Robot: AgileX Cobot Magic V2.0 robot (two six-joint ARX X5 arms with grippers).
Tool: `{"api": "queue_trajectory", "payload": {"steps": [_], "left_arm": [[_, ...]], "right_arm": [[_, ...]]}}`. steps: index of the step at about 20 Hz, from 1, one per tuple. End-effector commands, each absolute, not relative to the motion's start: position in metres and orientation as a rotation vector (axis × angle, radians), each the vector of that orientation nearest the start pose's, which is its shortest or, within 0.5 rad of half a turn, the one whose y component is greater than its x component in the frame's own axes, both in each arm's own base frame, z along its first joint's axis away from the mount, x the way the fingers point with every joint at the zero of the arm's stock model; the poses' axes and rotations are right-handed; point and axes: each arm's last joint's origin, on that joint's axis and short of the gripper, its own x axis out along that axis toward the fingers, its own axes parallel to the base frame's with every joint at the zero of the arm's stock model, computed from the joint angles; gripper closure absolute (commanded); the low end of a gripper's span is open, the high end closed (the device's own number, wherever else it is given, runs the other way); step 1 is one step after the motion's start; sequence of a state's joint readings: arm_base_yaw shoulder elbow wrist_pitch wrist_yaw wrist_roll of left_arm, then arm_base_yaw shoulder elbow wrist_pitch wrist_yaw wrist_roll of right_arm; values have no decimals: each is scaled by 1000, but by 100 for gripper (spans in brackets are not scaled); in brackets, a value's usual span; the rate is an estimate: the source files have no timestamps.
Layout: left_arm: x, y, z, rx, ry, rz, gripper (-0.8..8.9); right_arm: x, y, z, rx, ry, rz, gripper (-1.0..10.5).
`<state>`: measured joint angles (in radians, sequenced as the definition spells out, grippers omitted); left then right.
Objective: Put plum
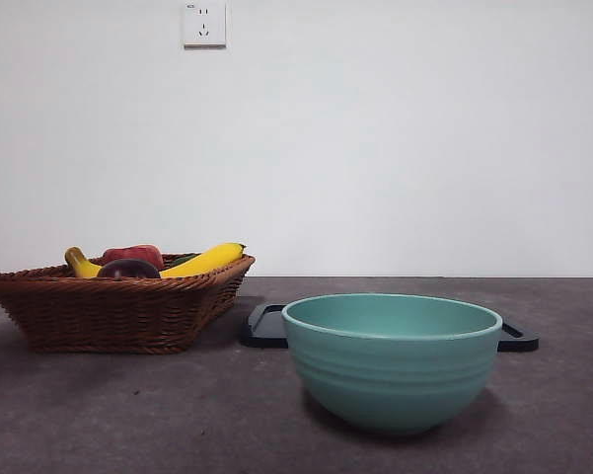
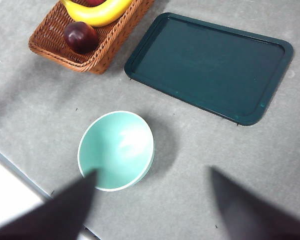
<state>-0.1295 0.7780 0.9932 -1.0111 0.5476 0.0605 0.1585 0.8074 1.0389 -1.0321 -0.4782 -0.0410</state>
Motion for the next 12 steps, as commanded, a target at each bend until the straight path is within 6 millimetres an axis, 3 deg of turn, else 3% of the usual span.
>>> {"api": "queue_trajectory", "payload": {"steps": [1, 7, 12], "left_arm": [[121, -31, 340, -109, 749, -670, 307], [124, -32, 341, -129, 745, -661, 314], [147, -37, 346, -132, 740, -606, 314]], "right_arm": [[125, 34, 348, 95, 773, 624, 494], [125, 34, 348, 96, 773, 624, 494], [125, 34, 348, 96, 772, 624, 494]]}}
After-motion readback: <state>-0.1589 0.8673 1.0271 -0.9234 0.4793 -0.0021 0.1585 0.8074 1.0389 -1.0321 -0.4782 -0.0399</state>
